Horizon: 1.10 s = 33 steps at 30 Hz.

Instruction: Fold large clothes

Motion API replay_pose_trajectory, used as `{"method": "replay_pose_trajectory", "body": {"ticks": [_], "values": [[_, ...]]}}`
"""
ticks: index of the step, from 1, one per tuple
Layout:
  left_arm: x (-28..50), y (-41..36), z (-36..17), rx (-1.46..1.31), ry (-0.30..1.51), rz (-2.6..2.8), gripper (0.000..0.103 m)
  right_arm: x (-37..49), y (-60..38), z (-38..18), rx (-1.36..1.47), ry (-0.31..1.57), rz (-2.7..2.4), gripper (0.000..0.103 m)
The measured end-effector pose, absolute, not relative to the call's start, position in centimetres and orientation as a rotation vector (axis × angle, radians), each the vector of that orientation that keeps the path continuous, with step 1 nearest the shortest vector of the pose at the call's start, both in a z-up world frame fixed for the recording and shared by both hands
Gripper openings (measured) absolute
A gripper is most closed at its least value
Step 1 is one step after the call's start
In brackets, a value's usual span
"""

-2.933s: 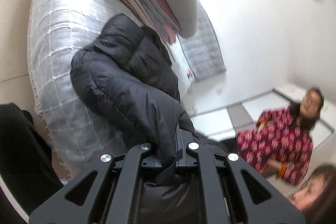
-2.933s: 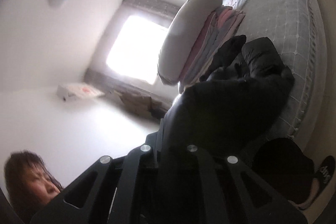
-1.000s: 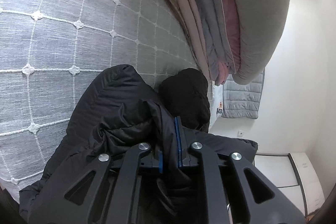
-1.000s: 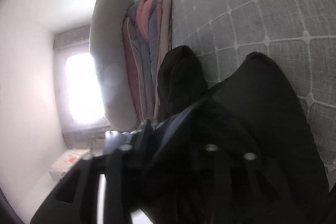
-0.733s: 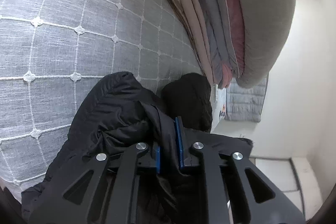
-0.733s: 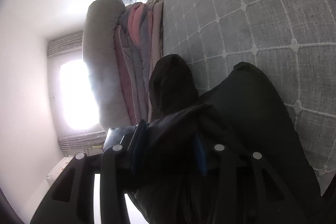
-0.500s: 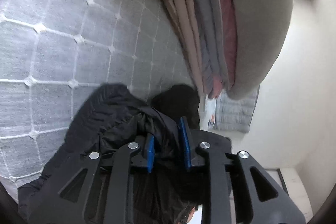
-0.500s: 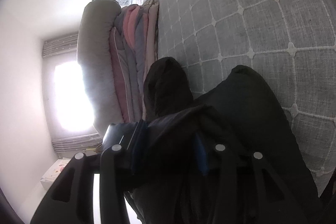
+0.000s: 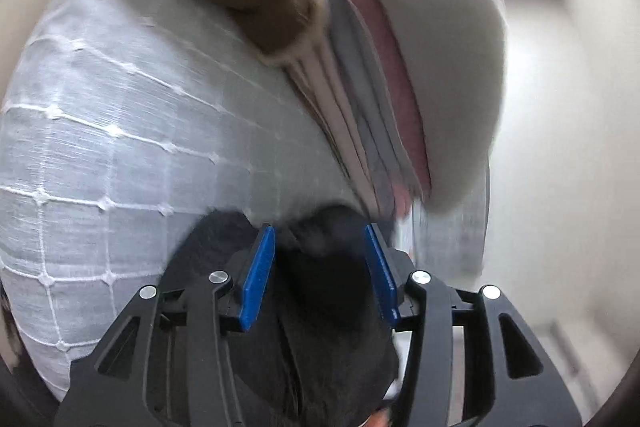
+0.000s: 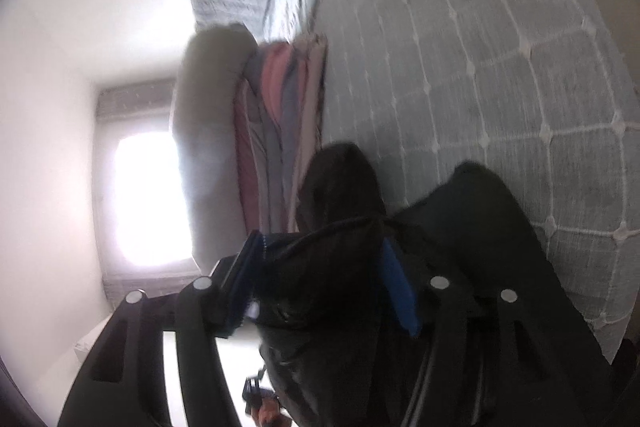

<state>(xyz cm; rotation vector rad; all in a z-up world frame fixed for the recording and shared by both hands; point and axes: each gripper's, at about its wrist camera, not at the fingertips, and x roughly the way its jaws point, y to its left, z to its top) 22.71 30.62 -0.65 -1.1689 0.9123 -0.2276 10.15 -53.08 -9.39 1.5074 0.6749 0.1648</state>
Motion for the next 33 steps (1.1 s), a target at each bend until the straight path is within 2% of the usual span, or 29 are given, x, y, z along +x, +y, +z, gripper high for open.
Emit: {"method": "replay_pose_trajectory", "body": {"ticks": [3,6,9,13,19,25,27,30,33], "values": [[22.2,25.4,1.3,-1.009,0.976,-0.370,0.043,9.0,-53.0,-6.9,1.418,0.616,0.163,0.065],[21.1,18.3,3.0,-0.817,1.027,-0.549,0.043,8.2,-51.4,-4.6,1.321,0.587,0.220,0.065],[20.4,12.5,4.1,-0.677,1.037,-0.704,0.043,9.3,-47.5,-2.9,1.155,0.688,0.372,0.070],[21.1,7.8,3.9,-0.555,1.055,-0.742,0.043,11.7,-43.8,-3.9,1.025,0.822,0.420,0.070],[25.8,6.9,0.5,-0.497,1.096,-0.599,0.043,15.3,-45.5,-7.1,1.096,0.835,0.336,0.070],[28.7,8.1,-2.2,-0.430,1.084,-0.458,0.035,17.2,-47.1,-10.0,1.113,0.875,0.238,0.070],[29.3,7.9,-3.2,-0.375,1.085,-0.417,0.029,17.6,-47.7,-10.8,1.138,0.876,0.219,0.070],[29.9,7.3,-3.5,-0.312,1.055,-0.363,0.027,17.0,-48.7,-9.9,1.142,0.823,0.219,0.070],[27.9,7.4,-0.6,-0.269,0.940,-0.356,0.027,15.0,-46.7,-6.4,1.081,0.729,0.389,0.070]]}}
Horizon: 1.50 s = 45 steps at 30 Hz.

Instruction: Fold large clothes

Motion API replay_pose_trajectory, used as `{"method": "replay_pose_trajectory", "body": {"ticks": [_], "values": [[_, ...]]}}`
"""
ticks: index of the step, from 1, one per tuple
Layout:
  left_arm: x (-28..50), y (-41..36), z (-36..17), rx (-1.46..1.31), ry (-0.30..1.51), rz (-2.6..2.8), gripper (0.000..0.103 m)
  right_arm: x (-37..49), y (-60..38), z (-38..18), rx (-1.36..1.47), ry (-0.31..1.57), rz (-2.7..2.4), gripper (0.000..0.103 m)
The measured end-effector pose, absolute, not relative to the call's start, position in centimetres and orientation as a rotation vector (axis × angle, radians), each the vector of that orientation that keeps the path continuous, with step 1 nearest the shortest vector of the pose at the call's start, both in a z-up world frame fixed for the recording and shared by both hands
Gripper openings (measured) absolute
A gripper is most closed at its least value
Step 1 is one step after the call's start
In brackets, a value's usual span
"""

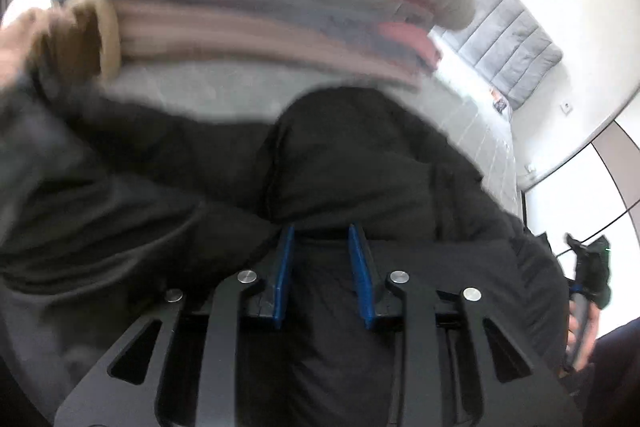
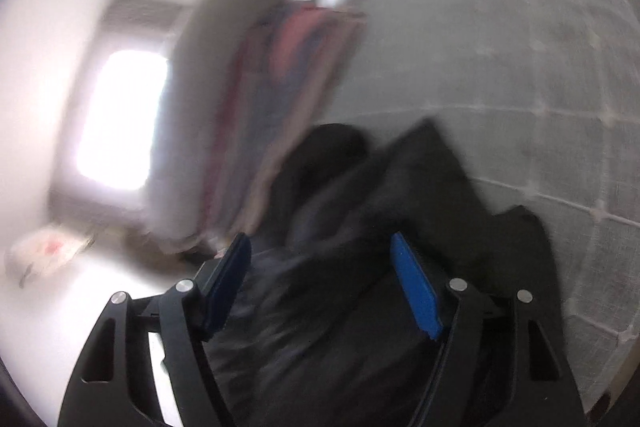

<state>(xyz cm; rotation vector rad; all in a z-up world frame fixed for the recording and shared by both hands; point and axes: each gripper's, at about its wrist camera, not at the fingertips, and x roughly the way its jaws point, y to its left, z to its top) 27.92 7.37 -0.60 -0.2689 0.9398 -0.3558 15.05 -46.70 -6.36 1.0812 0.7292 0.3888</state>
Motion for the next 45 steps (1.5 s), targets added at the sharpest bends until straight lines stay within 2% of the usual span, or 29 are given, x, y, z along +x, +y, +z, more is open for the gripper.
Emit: {"method": "replay_pose_trajectory", "body": {"ticks": [3,6,10,20,30,38,45], "values": [[24.8,7.5,2.4,-0.198,0.813,-0.325,0.028,13.1,-42.1,-2.4,0.937,0.707,0.603,0.070],[22.6,7.6,3.7,-0.134,0.759,-0.290,0.028,13.1,-37.3,-1.1,0.804,0.796,0.724,0.070],[22.2,7.0,3.4,-0.045,0.743,-0.224,0.028,15.5,-35.8,-3.1,0.733,0.890,0.630,0.070],[26.4,7.2,-0.8,0.027,0.742,-0.097,0.029,20.9,-38.3,-7.8,0.793,0.956,0.449,0.070],[24.4,7.3,0.1,0.068,0.686,-0.073,0.029,13.1,-40.2,-2.5,0.772,0.721,0.473,0.070],[24.2,7.4,0.0,0.080,0.669,-0.043,0.030,14.9,-41.3,-7.5,0.790,0.857,0.372,0.070],[21.1,6.7,2.1,0.159,0.560,-0.005,0.034,11.2,-41.7,-3.1,0.789,0.735,0.416,0.070]]}}
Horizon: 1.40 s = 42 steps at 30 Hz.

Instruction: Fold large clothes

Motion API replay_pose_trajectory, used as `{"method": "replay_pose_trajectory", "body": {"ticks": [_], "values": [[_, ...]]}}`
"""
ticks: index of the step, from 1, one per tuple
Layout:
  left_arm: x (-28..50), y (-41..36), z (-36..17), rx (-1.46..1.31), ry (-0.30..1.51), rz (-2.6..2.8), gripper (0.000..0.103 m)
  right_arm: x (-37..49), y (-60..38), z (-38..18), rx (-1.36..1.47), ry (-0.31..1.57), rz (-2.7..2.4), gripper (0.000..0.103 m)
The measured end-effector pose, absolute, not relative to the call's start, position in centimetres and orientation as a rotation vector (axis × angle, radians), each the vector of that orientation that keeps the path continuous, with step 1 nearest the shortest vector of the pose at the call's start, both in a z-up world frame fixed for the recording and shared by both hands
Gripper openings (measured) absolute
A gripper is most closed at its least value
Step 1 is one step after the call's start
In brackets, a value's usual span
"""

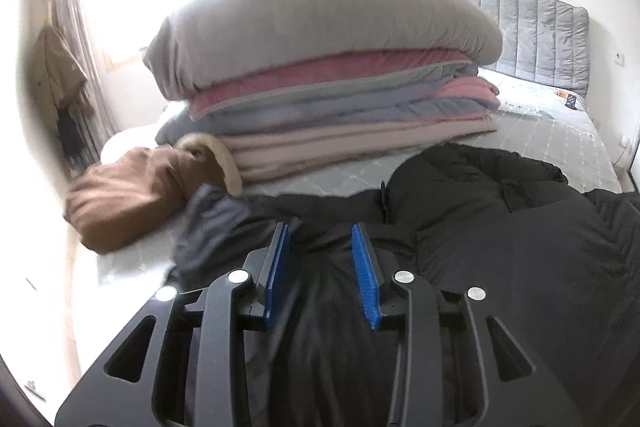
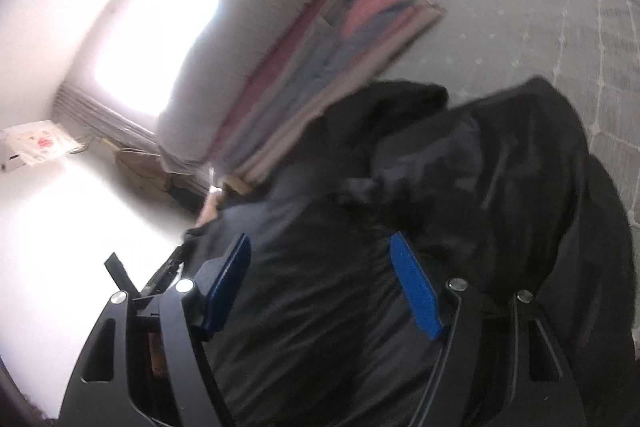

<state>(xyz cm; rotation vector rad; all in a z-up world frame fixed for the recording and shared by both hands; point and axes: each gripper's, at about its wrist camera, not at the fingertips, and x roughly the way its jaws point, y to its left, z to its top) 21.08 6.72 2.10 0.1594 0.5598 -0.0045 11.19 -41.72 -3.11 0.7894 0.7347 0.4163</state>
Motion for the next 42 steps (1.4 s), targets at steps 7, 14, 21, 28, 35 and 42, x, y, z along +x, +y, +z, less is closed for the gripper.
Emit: {"method": "replay_pose_trajectory", "body": {"ticks": [7,14,21,28,35,42], "values": [[17.3,6.3,4.2,0.214,0.476,-0.008,0.038,7.1,-40.6,0.8,0.752,0.648,0.435,0.070],[14.7,5.8,5.3,0.263,0.435,-0.009,0.039,4.8,-40.5,1.8,0.748,0.630,0.425,0.071],[13.0,6.1,5.7,0.267,0.441,-0.021,0.041,3.8,-41.9,1.4,0.759,0.625,0.381,0.072],[11.9,10.3,5.7,0.161,0.512,-0.054,0.049,2.4,-44.0,1.1,0.782,0.608,0.338,0.073],[10.9,14.8,5.2,0.071,0.559,-0.013,0.053,-0.1,-45.8,-0.5,0.855,0.582,0.318,0.078],[8.7,17.8,4.2,0.038,0.610,-0.002,0.054,-4.9,-46.5,-1.7,0.760,0.640,0.191,0.078]]}}
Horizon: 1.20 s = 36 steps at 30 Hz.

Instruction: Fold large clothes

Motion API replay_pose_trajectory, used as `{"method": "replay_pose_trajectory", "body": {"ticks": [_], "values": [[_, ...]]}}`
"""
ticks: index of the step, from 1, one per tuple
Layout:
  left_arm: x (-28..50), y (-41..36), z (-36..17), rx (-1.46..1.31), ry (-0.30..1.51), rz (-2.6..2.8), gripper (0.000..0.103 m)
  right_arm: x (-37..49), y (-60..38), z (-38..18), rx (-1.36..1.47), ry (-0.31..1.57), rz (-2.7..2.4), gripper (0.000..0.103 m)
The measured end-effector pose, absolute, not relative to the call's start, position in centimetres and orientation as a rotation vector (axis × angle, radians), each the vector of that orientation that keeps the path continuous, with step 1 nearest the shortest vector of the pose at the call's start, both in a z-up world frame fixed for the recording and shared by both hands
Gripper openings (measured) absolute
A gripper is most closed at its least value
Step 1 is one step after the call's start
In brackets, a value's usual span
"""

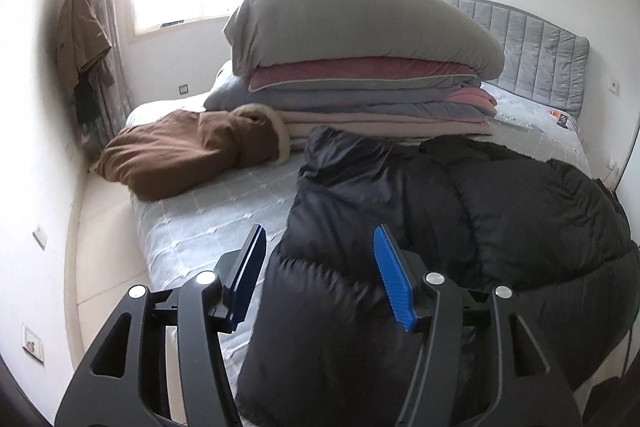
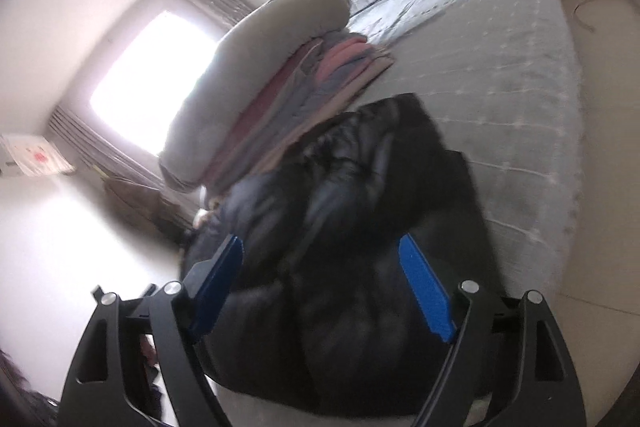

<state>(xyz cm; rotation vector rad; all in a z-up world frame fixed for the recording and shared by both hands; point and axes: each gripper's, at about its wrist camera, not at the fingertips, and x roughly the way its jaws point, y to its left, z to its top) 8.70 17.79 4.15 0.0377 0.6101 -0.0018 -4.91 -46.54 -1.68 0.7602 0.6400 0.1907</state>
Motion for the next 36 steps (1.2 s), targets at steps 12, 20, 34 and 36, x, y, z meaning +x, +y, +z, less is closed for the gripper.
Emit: {"method": "replay_pose_trajectory", "body": {"ticks": [12,20,34,36], "values": [[4.2,24.9,2.4,-0.175,0.706,-0.080,0.060,-8.3,-45.7,-4.7,0.779,0.605,0.179,0.079],[-1.2,22.8,4.7,-0.108,0.590,-0.179,0.075,-9.3,-32.7,0.9,0.276,0.464,0.177,0.079],[1.6,9.0,2.5,0.123,0.835,-0.109,0.075,-6.5,-26.7,2.2,0.215,0.602,0.053,0.084],[1.7,8.1,2.7,0.126,0.871,-0.137,0.075,-6.4,-26.3,2.8,0.207,0.620,0.058,0.084]]}}
